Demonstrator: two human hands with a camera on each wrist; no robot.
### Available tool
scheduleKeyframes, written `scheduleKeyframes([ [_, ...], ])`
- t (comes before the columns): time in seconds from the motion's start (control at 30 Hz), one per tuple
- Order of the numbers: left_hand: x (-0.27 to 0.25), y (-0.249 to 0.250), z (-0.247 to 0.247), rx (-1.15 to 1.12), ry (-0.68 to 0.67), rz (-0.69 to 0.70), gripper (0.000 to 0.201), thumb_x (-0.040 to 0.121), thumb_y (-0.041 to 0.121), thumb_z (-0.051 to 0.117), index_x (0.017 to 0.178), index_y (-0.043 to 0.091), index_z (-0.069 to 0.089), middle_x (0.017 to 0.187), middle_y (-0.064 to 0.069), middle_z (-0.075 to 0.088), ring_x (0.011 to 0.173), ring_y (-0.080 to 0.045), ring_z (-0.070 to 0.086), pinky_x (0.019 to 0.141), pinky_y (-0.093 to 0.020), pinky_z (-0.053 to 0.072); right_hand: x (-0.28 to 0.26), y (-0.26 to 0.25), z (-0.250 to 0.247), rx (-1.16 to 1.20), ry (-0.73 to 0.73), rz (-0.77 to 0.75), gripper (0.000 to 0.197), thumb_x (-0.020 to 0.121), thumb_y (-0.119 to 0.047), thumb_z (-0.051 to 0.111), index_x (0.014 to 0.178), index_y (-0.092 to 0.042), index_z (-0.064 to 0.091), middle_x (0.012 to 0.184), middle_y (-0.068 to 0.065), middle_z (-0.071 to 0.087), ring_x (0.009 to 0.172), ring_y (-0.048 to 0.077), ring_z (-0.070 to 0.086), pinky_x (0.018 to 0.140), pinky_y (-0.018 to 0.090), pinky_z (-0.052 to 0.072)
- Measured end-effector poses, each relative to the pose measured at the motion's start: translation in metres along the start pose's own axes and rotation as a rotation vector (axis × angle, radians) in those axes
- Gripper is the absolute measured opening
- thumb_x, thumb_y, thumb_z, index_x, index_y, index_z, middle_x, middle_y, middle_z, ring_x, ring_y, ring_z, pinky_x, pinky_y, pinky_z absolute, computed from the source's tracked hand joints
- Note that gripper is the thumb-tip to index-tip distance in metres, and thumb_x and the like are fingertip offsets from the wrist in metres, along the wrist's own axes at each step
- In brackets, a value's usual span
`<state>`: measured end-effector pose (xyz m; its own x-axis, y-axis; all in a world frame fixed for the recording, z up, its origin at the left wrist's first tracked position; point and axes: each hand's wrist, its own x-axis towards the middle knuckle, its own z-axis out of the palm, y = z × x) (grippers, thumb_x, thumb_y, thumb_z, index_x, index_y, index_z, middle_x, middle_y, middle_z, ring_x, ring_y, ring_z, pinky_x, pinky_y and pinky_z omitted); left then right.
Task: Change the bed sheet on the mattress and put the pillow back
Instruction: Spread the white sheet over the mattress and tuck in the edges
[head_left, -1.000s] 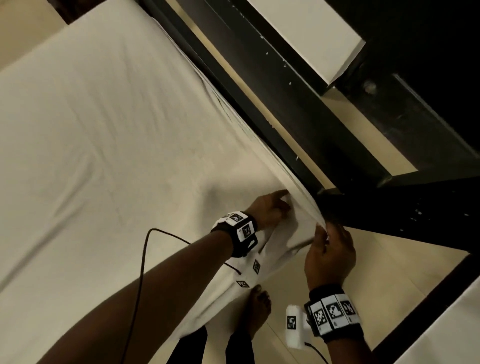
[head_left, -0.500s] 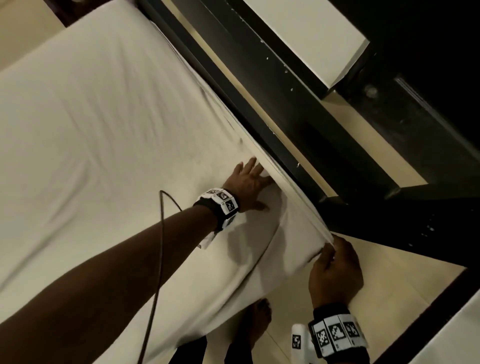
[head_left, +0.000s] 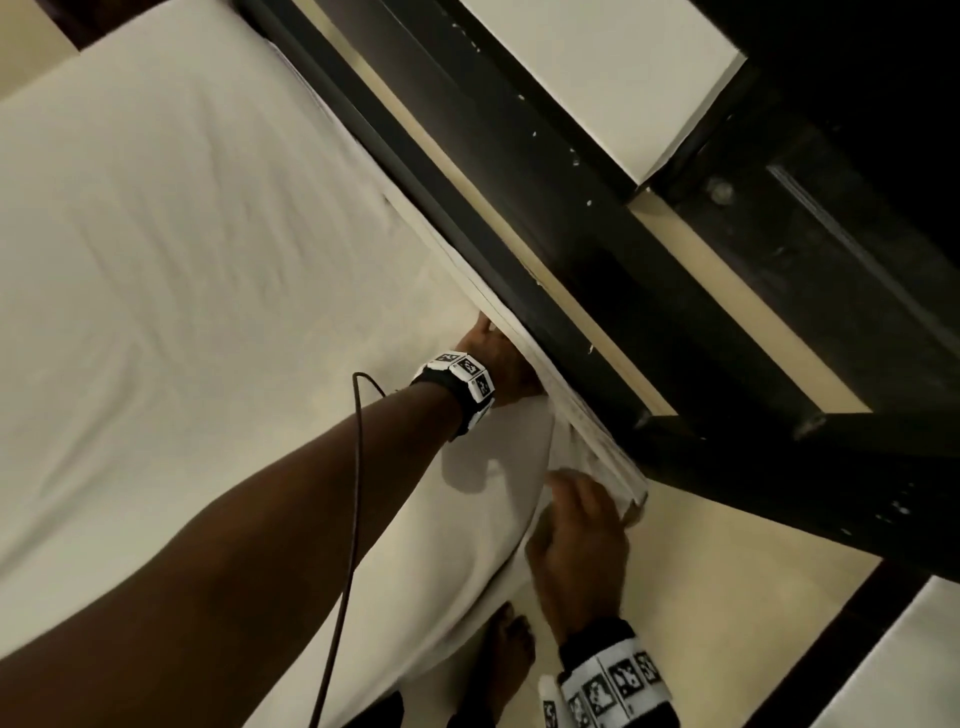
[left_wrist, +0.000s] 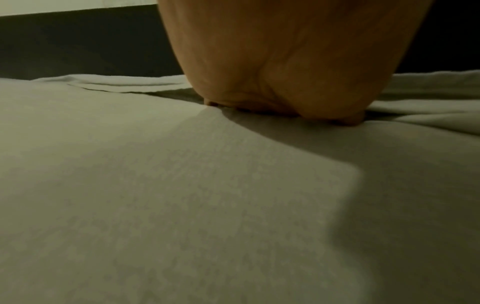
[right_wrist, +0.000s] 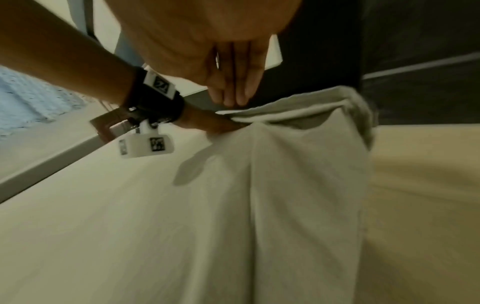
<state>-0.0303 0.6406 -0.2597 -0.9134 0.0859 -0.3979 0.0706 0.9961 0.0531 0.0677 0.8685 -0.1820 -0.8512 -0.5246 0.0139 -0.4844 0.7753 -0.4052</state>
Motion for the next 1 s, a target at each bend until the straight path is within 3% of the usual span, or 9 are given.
scheduleKeyframes([
  [0.1,0.004,-0.001,0.005,0.039,-0.007,0.005,0.070,0.097,0.072,0.018,0.160,0.040,0.017,0.166,0.002,0.023,0.155,-0.035,0.010,0.119,-0.066,0.004,0.017,-0.012,0.043,0.018,-0.273,0.061,0.060,0.100,-0.028,0.050,0.154,-0.008,0.033,0.157,0.016,0.037,0.146,0.031,0.036,0.119,0.042,0.028],
  [0.17,0.006,-0.001,0.007,0.035,-0.024,-0.001,0.070,0.098,0.071,0.020,0.160,0.039,0.017,0.166,0.002,0.024,0.155,-0.036,0.009,0.119,-0.067,0.002,0.034,-0.008,0.063,-0.048,-0.381,0.197,0.071,0.103,-0.047,0.028,0.160,-0.009,0.011,0.166,0.015,0.014,0.153,0.032,0.015,0.122,0.050,0.014],
  [0.23,0.007,-0.002,0.011,0.016,-0.011,-0.010,0.070,0.097,0.072,0.018,0.159,0.040,0.019,0.165,0.001,0.027,0.154,-0.037,0.011,0.117,-0.068,0.004,0.046,0.004,0.071,-0.102,-0.403,0.353,0.076,0.102,-0.055,0.023,0.161,-0.009,0.008,0.166,0.017,0.011,0.152,0.038,0.014,0.120,0.060,0.016],
  [0.37,0.009,0.010,0.013,-0.025,0.022,-0.068,0.082,0.090,0.081,0.017,0.161,0.040,0.008,0.169,0.000,0.014,0.154,-0.041,0.002,0.115,-0.071,0.005,0.058,0.031,0.064,0.198,-0.382,0.671,0.059,0.104,-0.045,0.038,0.156,-0.020,0.024,0.157,0.016,0.035,0.142,0.040,0.034,0.117,0.058,0.029],
  [0.47,0.010,0.017,0.013,-0.050,-0.010,-0.109,0.092,0.086,0.085,0.020,0.161,0.035,-0.002,0.170,-0.004,0.004,0.154,-0.043,-0.003,0.113,-0.076,0.002,0.046,0.048,0.056,0.251,-0.263,0.533,0.047,0.106,-0.028,0.043,0.152,-0.020,0.039,0.148,0.013,0.051,0.134,0.034,0.049,0.110,0.043,0.039],
  [0.6,0.015,0.017,0.016,-0.096,-0.015,-0.119,0.100,0.082,0.090,0.021,0.159,0.036,-0.012,0.170,-0.002,-0.006,0.154,-0.042,-0.009,0.112,-0.076,-0.006,0.016,0.062,0.042,0.137,-0.153,0.386,0.047,0.097,-0.016,0.060,0.143,-0.013,0.054,0.131,0.014,0.065,0.117,0.033,0.063,0.099,0.039,0.048],
  [0.73,0.021,0.017,0.020,-0.136,-0.040,-0.141,0.111,0.067,0.098,0.006,0.159,0.037,-0.013,0.170,0.000,-0.009,0.153,-0.041,-0.013,0.110,-0.075,-0.009,0.008,0.071,0.039,0.477,-0.044,0.734,0.035,0.094,-0.018,0.069,0.129,-0.016,0.065,0.124,0.007,0.067,0.117,0.028,0.061,0.096,0.032,0.045],
  [0.9,0.020,0.015,0.018,-0.260,-0.055,-0.130,0.126,0.051,0.104,0.003,0.159,0.039,-0.009,0.170,0.003,-0.005,0.154,-0.039,-0.012,0.111,-0.074,-0.012,0.027,0.090,0.061,0.606,-0.038,1.067,0.064,0.069,-0.047,0.088,0.123,-0.020,0.066,0.122,0.003,0.054,0.105,0.028,0.056,0.095,0.040,0.049],
  [1.0,0.019,0.014,0.016,-0.297,-0.081,-0.125,0.126,0.054,0.107,0.020,0.158,0.042,-0.011,0.170,0.005,-0.008,0.154,-0.037,-0.014,0.112,-0.070,-0.018,0.031,0.092,0.061,0.912,-0.112,1.121,0.032,0.077,-0.034,0.085,0.102,-0.018,0.075,0.109,0.005,0.074,0.099,0.025,0.067,0.093,0.038,0.051],
])
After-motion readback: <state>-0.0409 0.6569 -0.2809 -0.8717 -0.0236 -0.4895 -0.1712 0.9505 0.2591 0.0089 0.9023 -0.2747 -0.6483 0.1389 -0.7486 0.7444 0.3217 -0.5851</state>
